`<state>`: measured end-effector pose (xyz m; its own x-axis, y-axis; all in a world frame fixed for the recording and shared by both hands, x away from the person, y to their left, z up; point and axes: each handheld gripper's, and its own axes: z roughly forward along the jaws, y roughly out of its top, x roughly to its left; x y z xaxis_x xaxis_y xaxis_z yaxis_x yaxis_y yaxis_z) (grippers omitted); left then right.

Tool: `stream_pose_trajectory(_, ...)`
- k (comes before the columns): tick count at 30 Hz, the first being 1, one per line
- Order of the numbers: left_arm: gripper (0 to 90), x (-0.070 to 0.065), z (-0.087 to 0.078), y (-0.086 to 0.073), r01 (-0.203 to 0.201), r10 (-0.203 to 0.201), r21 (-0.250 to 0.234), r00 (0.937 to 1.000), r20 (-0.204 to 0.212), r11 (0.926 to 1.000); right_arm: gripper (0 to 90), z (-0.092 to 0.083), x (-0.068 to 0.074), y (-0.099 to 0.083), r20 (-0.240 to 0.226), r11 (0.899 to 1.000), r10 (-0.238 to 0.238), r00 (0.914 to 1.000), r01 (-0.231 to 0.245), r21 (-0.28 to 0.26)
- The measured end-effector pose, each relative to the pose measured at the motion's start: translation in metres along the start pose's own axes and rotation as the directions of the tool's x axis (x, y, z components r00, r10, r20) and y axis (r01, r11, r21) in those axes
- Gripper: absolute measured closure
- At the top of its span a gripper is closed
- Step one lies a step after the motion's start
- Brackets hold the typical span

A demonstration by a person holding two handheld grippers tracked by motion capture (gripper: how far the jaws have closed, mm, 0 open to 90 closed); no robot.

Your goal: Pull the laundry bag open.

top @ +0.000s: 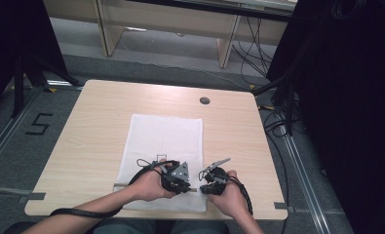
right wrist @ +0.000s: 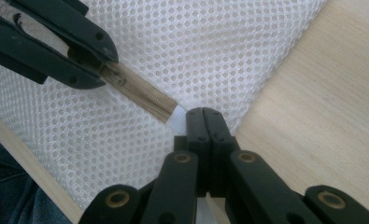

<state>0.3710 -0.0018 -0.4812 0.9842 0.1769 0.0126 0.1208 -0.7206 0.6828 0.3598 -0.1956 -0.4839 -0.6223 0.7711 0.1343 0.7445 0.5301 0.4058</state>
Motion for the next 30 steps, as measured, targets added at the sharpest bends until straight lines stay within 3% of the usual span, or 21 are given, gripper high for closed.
stream_pose_trajectory(30, 82.7, -0.0013, -0.0028, -0.0021, 0.014, -0.014, -0.002, 0.9999, 0.003, 0.9999, 90.0, 0.0000, 0.0001, 0.0000, -0.002, 1.000, 0.003, 1.0000, -0.003, -0.001)
